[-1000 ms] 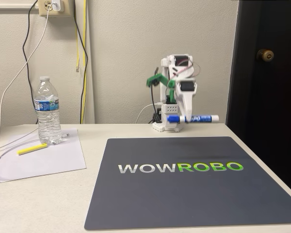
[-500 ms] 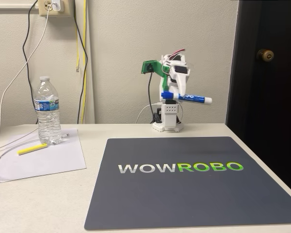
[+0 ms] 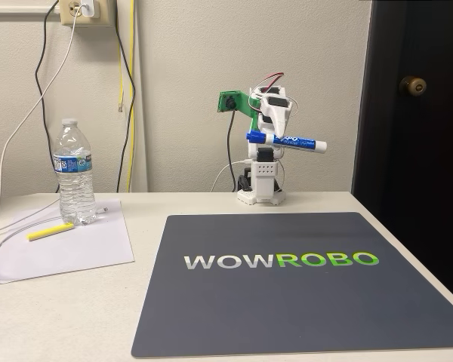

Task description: Pick up the blue marker.

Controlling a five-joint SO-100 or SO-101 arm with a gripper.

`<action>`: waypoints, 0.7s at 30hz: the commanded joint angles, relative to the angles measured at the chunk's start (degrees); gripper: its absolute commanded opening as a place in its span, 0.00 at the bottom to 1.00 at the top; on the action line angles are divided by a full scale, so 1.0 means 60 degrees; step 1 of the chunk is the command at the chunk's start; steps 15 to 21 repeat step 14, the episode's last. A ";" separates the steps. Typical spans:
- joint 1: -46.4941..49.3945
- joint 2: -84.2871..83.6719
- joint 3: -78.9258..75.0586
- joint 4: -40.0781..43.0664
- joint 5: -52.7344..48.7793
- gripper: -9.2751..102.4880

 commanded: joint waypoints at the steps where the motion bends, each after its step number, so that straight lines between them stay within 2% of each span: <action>1: 0.0117 0.0293 -0.0073 -0.0146 0.0220 0.12; 5: 0.0381 0.0337 -0.0073 -0.0249 0.0938 0.12; 21: 0.0381 0.0366 -0.0015 -0.0278 0.1011 0.12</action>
